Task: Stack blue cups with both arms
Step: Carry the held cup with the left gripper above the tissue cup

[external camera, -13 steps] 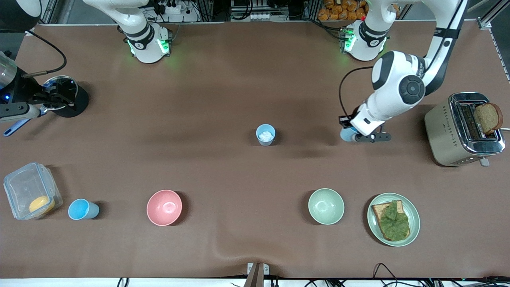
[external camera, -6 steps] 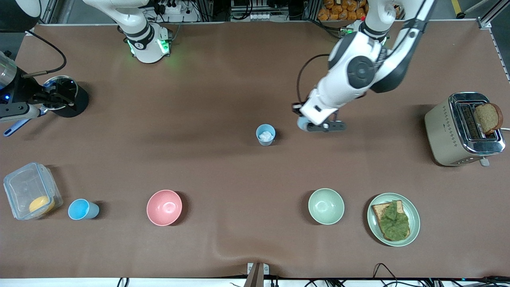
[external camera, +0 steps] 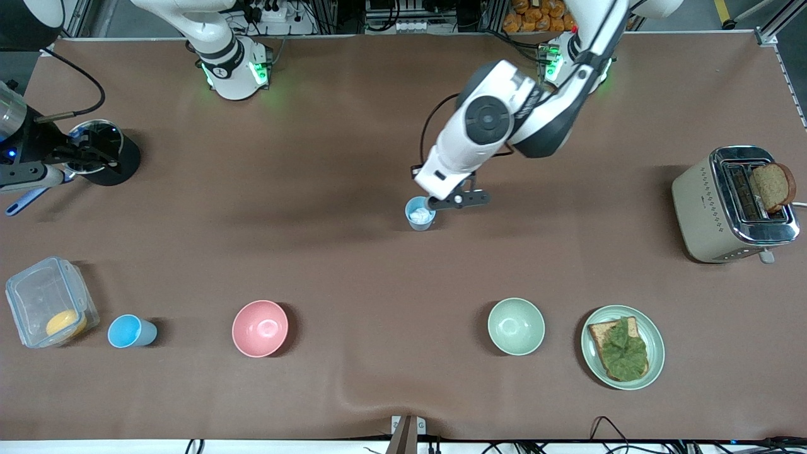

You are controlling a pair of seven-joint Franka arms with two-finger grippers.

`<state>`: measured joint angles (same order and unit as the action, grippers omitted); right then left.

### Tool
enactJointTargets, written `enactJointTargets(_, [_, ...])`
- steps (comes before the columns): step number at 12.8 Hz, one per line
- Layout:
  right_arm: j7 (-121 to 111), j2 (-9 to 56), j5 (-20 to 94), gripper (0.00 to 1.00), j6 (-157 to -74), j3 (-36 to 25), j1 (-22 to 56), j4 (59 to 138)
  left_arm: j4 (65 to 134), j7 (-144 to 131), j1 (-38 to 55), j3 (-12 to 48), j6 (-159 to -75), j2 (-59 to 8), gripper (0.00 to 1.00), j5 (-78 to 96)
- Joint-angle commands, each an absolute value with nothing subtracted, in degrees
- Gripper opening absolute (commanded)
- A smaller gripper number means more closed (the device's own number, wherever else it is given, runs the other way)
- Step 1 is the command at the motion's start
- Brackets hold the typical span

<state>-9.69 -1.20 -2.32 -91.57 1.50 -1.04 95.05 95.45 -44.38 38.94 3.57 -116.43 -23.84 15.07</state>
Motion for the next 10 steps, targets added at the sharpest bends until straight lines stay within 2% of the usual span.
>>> enactJointTargets(1, [-9.8, -0.6, -2.1, 1.0, -90.6, 2.5, -2.5, 93.7, 88.5, -45.5, 42.7, -0.9, -114.4, -29.3, 0.0, 16.6])
enactJointTargets(10, [-9.8, -0.6, -2.1, 1.0, -90.2, 2.5, -2.5, 93.7, 84.1, -49.0, 47.1, -3.6, -116.4, -34.8, 0.0, 17.0])
